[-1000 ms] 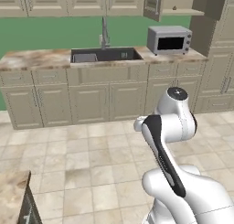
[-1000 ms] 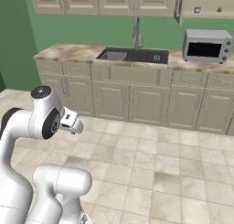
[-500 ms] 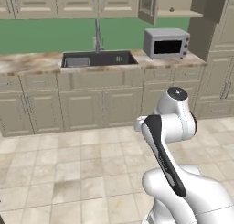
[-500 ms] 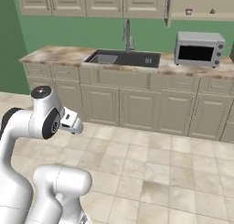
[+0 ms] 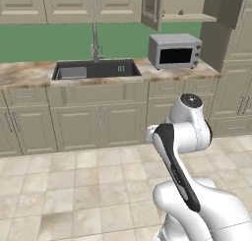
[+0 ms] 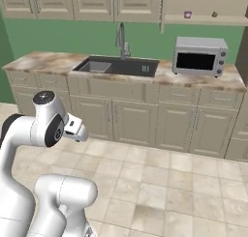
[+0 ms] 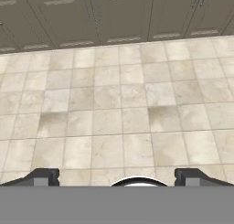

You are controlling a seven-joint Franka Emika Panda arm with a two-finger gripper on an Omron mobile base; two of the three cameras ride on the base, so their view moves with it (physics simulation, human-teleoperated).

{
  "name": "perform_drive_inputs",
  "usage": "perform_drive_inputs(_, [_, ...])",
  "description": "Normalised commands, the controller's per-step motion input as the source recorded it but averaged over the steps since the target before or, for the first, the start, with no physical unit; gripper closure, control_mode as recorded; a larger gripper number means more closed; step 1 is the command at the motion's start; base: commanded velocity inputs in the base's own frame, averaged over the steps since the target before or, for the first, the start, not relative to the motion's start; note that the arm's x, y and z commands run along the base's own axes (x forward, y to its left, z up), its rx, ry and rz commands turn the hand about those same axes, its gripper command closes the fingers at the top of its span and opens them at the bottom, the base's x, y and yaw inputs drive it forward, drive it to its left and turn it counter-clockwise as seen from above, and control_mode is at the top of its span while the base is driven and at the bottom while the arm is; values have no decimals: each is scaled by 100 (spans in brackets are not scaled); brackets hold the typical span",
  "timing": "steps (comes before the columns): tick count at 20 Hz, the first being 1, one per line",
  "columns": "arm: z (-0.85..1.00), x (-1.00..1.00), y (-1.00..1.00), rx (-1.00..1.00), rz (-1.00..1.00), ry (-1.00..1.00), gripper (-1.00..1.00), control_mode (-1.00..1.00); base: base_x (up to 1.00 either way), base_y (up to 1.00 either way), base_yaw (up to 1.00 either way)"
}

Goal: Pick the avocado and bread from the counter and place them on the plate. Then pick the jam from the cabinet and place it next to the plate. Lastly close the cabinet door.

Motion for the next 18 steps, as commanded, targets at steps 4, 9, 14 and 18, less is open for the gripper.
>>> perform_drive_inputs(4, [0,0,0,0,0,0,-100,100,57,-51,0])
perform_drive_inputs(9, [0,0,0,0,0,0,-100,100,57,-52,0])
perform_drive_inputs(14, [0,0,0,0,0,0,-100,100,55,-54,0])
perform_drive_inputs(18, [0,0,0,0,0,0,-100,100,53,-54,1])
